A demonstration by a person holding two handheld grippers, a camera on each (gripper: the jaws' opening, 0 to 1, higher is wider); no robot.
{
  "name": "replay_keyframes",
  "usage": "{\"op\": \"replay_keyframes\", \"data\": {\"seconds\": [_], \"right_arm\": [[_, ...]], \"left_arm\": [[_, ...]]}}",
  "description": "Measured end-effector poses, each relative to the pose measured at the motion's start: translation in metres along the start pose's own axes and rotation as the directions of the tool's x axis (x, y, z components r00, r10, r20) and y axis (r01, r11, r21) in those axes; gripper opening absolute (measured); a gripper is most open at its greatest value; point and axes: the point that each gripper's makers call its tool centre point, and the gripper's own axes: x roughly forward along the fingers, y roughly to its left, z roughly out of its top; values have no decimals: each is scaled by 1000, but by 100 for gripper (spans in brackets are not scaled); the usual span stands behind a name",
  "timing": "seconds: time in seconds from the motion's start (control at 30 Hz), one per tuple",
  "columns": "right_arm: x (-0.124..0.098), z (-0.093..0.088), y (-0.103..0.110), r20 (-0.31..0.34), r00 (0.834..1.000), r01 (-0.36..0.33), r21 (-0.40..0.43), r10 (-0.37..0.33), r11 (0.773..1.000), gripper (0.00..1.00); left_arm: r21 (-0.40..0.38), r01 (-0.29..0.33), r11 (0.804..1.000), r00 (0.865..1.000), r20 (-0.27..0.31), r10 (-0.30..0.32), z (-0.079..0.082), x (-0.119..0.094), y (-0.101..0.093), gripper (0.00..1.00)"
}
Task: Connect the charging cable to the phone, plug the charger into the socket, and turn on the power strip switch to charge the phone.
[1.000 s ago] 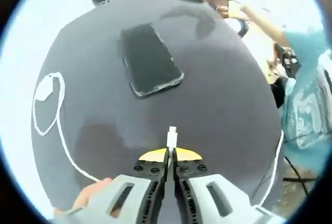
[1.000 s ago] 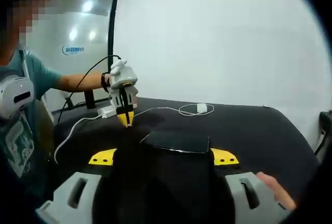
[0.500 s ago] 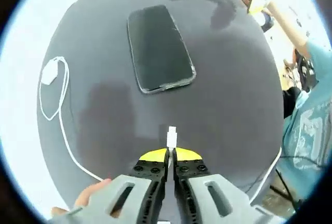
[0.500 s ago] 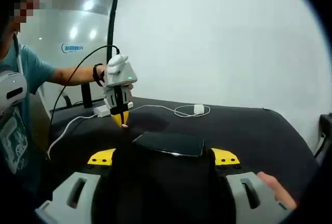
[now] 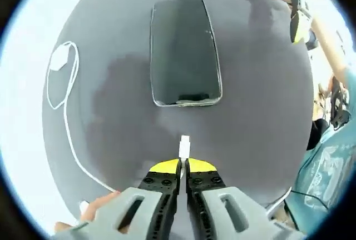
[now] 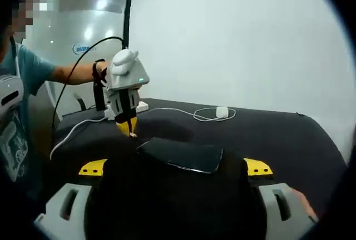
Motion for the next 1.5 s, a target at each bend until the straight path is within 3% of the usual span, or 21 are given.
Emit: {"op": "replay_keyframes", "data": {"seconds": [0.23, 0.43, 0.63, 0.77, 0.87, 1.07, 1.17, 1.5], "right_arm": [[14, -6, -16, -11, 1000, -18, 32, 18, 999, 93], [22, -15, -21, -53, 998, -27, 10, 28, 1000, 93], [32, -20, -24, -53, 998, -23, -3, 22, 1000, 93], [41, -23, -22, -48, 999, -3, -14, 2, 1000, 93], [48, -30, -17, -95, 995, 0, -60, -6, 998, 93], [66, -31, -4, -123, 992, -20, -37, 16, 999, 93], [76, -35, -5, -142, 990, 16, -45, -22, 999, 93], [76, -34, -13, -136, 990, 35, -43, -40, 998, 93]], "left_arm": [[-18, -7, 1000, 1000, -5, 7, 8, 4, -7, 0], [-12, -13, 1000, 1000, -18, 13, 16, 7, -11, 0], [-28, -11, 1000, 1000, -24, 11, 18, 9, -10, 0], [-29, -10, 1000, 1000, -27, 9, 19, 9, -9, 0], [-32, -1, 999, 1000, -21, 1, 22, 9, -9, 1], [-28, 2, 1000, 1000, -24, -2, 23, 11, -9, 1], [-31, 6, 1000, 1000, -22, -6, 23, 11, -8, 1], [-27, 10, 1000, 1000, -25, -11, 24, 12, -5, 1]]}}
